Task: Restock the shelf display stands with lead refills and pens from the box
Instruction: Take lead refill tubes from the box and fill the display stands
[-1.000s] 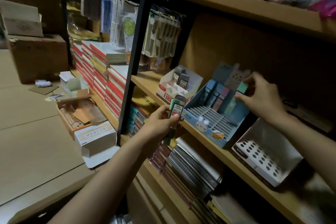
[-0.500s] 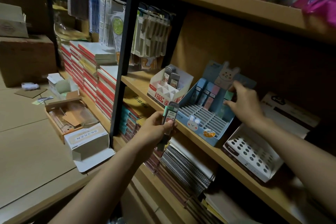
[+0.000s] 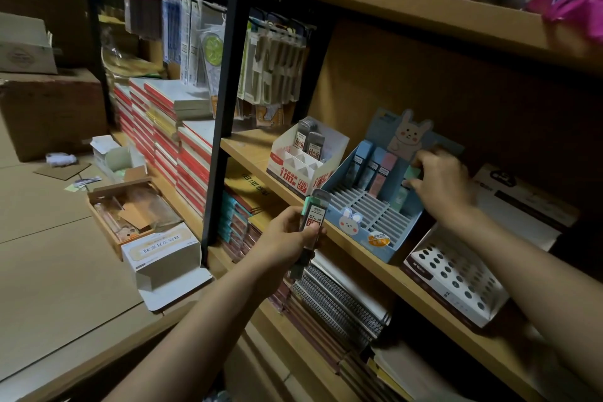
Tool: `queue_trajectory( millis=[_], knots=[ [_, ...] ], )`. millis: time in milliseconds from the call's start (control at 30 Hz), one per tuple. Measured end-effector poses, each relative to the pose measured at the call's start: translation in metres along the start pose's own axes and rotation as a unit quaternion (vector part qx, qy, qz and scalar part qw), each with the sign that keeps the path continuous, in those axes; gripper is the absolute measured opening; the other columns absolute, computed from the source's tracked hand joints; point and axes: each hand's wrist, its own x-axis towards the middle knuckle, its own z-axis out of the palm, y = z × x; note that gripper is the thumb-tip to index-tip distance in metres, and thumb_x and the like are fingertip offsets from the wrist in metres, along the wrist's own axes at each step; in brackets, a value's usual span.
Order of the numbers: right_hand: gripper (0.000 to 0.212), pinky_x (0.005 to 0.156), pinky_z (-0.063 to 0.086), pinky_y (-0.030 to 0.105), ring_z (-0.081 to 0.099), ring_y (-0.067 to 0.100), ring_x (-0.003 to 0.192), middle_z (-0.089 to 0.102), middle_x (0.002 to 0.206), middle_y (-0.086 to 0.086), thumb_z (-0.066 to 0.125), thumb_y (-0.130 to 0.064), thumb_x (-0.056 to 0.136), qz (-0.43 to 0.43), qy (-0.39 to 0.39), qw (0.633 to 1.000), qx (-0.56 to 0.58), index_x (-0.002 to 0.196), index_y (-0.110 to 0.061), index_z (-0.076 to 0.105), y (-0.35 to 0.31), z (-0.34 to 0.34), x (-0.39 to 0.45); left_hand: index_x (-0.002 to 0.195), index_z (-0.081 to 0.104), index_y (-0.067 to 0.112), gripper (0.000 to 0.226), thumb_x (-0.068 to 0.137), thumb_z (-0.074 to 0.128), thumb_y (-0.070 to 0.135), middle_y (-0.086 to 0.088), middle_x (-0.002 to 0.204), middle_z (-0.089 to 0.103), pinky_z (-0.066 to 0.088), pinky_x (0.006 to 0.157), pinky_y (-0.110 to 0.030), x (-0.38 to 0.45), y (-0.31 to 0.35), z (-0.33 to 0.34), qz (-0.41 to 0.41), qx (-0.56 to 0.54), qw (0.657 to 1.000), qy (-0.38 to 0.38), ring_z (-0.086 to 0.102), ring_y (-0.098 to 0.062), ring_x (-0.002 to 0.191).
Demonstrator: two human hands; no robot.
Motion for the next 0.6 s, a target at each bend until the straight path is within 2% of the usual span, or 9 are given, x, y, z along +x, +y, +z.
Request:
queue_trajectory(
  millis=[100, 233, 300, 333, 400, 467, 533, 600],
  knots=[
    [0.026, 0.061, 0.043, 0.029, 0.065, 0.032, 0.085, 0.06, 0.098, 0.012, 0.079, -0.014, 0.078, -0.013, -0.007, 0.999, -0.048, 0.097, -0.009, 0.063, -0.007, -0.003, -0.003, 0.119, 0.057, 0.018, 0.023, 0.096, 0.055, 0.014, -0.001, 0.1, 0.07, 0.054, 0.064, -0.022, -0.002, 0.002, 0.002, 0.005, -0.004, 1.0, -0.021, 0.07, -0.011, 0.083],
    [0.027, 0.07, 0.05, 0.032, 0.063, 0.031, 0.094, 0.056, 0.109, 0.012, 0.072, -0.019, 0.085, 0.014, -0.042, 0.998, -0.053, 0.109, -0.009, 0.064, -0.013, -0.016, -0.007, 0.122, 0.057, 0.015, 0.025, 0.096, 0.054, 0.015, -0.002, 0.102, 0.071, 0.055, 0.069, -0.023, -0.007, 0.005, 0.001, 0.013, -0.035, 0.997, -0.066, 0.068, -0.014, 0.088],
    [0.037, 0.074, 0.05, 0.031, 0.061, 0.027, 0.097, 0.054, 0.114, 0.008, 0.072, -0.024, 0.086, 0.018, -0.031, 0.999, 0.011, 0.12, -0.014, 0.061, -0.021, -0.023, -0.012, 0.122, 0.056, 0.015, 0.026, 0.097, 0.054, 0.016, 0.001, 0.1, 0.072, 0.054, 0.072, -0.025, -0.008, 0.007, 0.001, 0.015, -0.047, 0.995, -0.085, 0.068, -0.012, 0.087],
    [0.039, 0.074, 0.051, 0.025, 0.061, 0.021, 0.094, 0.055, 0.112, 0.002, 0.071, -0.026, 0.087, 0.017, -0.039, 0.996, 0.084, 0.123, -0.019, 0.06, -0.028, -0.028, -0.016, 0.122, 0.056, 0.016, 0.026, 0.097, 0.054, 0.016, 0.002, 0.1, 0.073, 0.053, 0.072, -0.025, -0.009, 0.008, 0.001, 0.015, -0.051, 0.994, -0.091, 0.069, -0.011, 0.086],
    [0.028, 0.066, 0.052, 0.015, 0.063, 0.006, 0.083, 0.059, 0.102, -0.011, 0.067, -0.032, 0.089, 0.025, -0.122, 0.953, 0.275, 0.116, -0.03, 0.06, -0.05, -0.041, -0.025, 0.123, 0.056, 0.017, 0.026, 0.097, 0.053, 0.017, 0.004, 0.1, 0.073, 0.052, 0.071, -0.024, -0.01, 0.01, 0.002, 0.015, -0.049, 0.994, -0.099, 0.069, -0.007, 0.084],
    [0.019, 0.063, 0.056, 0.019, 0.068, 0.005, 0.08, 0.065, 0.099, -0.01, 0.065, -0.034, 0.088, 0.022, -0.221, 0.881, 0.418, 0.107, -0.038, 0.06, -0.072, -0.049, -0.034, 0.124, 0.055, 0.018, 0.027, 0.097, 0.053, 0.017, 0.005, 0.1, 0.073, 0.05, 0.075, -0.026, -0.011, 0.012, 0.003, 0.014, -0.043, 0.994, -0.103, 0.069, -0.005, 0.083],
    [0.024, 0.066, 0.056, 0.019, 0.069, 0.003, 0.084, 0.069, 0.102, -0.008, 0.068, -0.027, 0.087, 0.0, -0.247, 0.849, 0.468, 0.11, -0.033, 0.065, -0.087, -0.051, -0.042, 0.125, 0.053, 0.018, 0.029, 0.096, 0.054, 0.016, 0.004, 0.1, 0.073, 0.049, 0.079, -0.03, -0.012, 0.013, 0.004, 0.018, -0.04, 0.994, -0.101, 0.069, -0.006, 0.086],
    [0.03, 0.07, 0.058, 0.023, 0.07, 0.006, 0.088, 0.071, 0.103, -0.005, 0.072, -0.016, 0.085, -0.013, -0.244, 0.842, 0.48, 0.113, -0.022, 0.068, -0.097, -0.049, -0.044, 0.125, 0.053, 0.019, 0.031, 0.095, 0.056, 0.014, 0.003, 0.101, 0.073, 0.049, 0.083, -0.031, -0.014, 0.014, 0.003, 0.026, -0.028, 0.995, -0.093, 0.069, -0.01, 0.092]
  ],
)
